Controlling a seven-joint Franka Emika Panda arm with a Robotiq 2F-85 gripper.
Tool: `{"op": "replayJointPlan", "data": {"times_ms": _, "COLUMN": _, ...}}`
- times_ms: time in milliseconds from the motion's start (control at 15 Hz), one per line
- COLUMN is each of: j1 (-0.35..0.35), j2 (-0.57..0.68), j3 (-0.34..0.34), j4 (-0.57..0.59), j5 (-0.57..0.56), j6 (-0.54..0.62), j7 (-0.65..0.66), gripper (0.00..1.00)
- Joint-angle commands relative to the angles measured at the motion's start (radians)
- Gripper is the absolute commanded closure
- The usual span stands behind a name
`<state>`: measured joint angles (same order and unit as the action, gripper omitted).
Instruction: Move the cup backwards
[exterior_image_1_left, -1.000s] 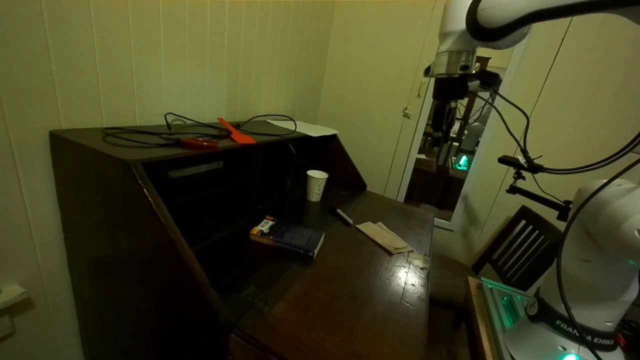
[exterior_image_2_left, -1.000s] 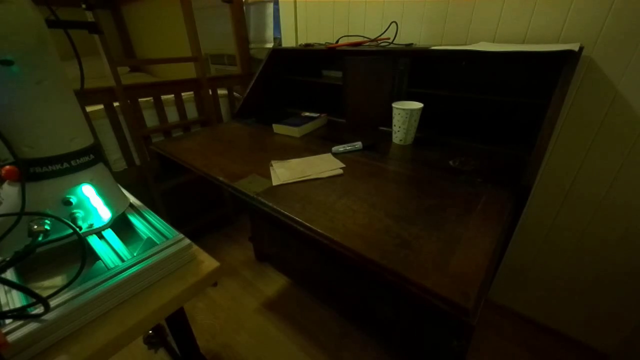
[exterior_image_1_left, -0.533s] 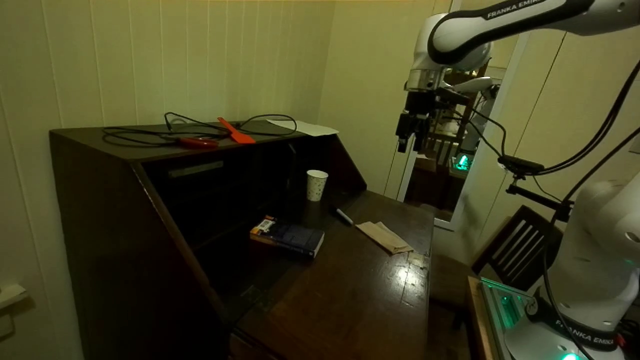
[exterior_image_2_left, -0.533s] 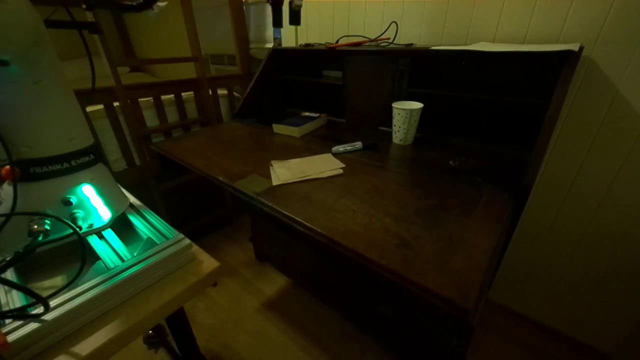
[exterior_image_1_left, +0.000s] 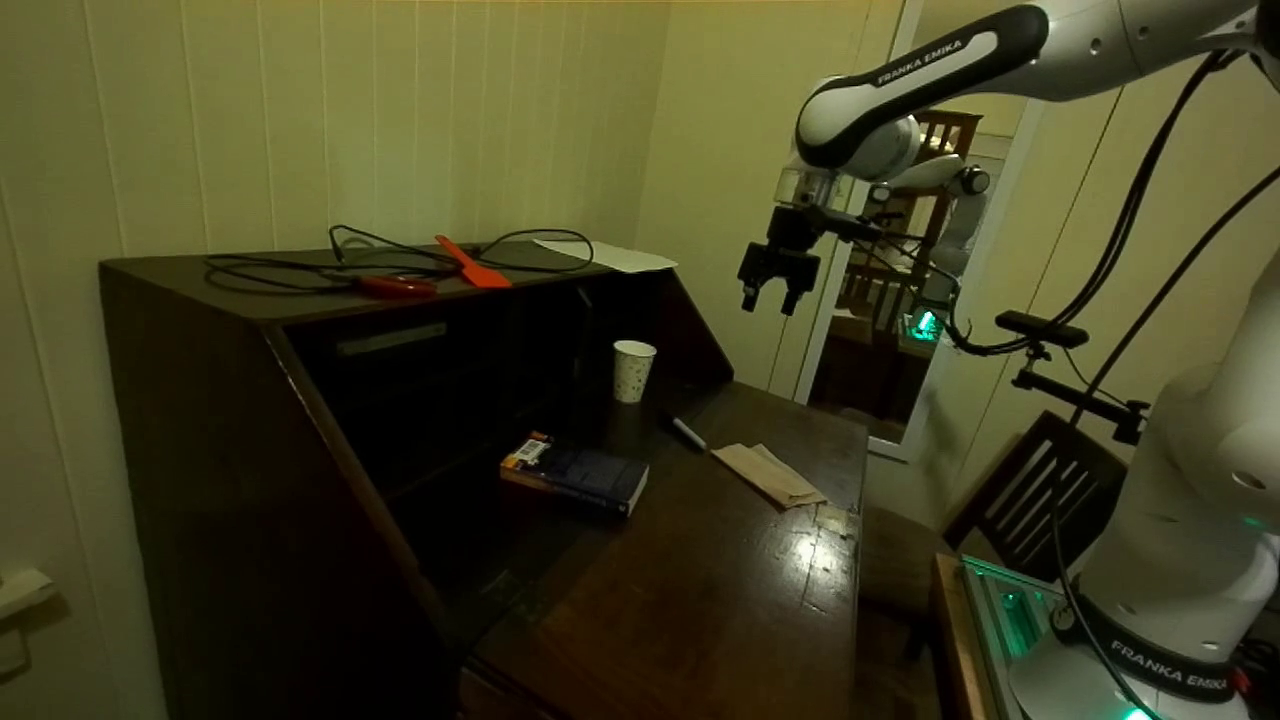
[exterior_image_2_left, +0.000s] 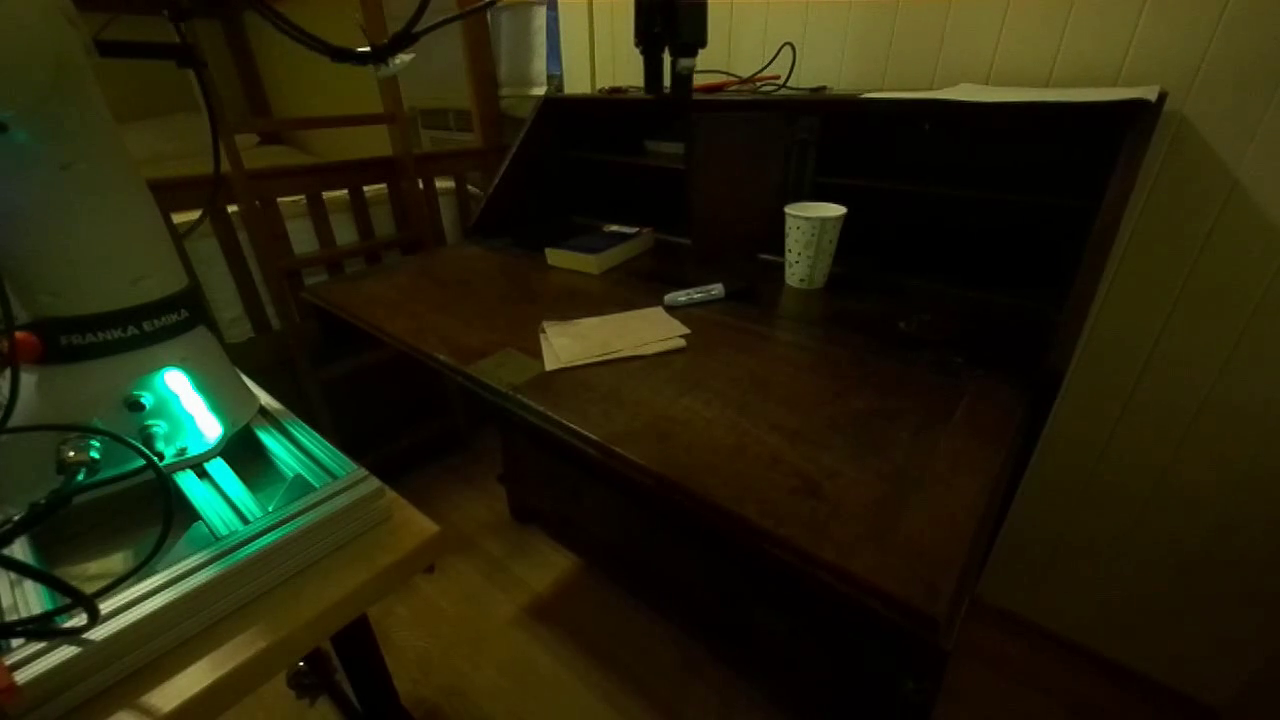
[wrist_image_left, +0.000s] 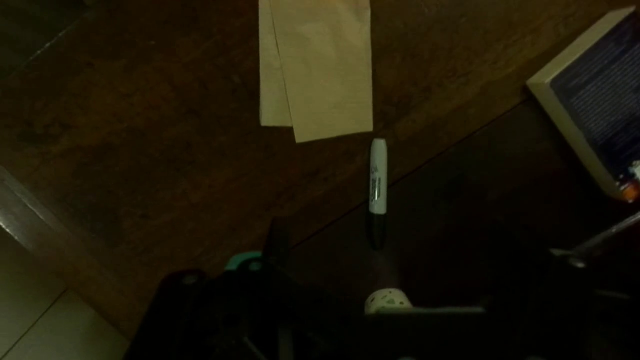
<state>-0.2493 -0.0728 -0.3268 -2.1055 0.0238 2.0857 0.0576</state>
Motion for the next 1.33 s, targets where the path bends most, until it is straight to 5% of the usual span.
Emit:
{"op": "replayJointPlan", "data": {"times_ms": 0, "j1": -0.041, "j2": 0.107, "j3": -0.015, "j4": 0.076, "j5": 0.083, "j6": 0.061, "j7": 0.027, "gripper": 0.0}}
{"op": "replayJointPlan", "data": {"times_ms": 667, "j1": -0.077, "j2": 0.166, "j3": -0.019, "j4": 0.112, "j5": 0.075, "j6": 0.051, "j7": 0.052, "gripper": 0.0}}
{"op": "replayJointPlan", "data": {"times_ms": 1267, "j1": -0.061, "j2": 0.281, "j3": 0.031, "j4": 0.13, "j5": 0.148, "j6": 0.346, "j7": 0.082, "gripper": 0.0}}
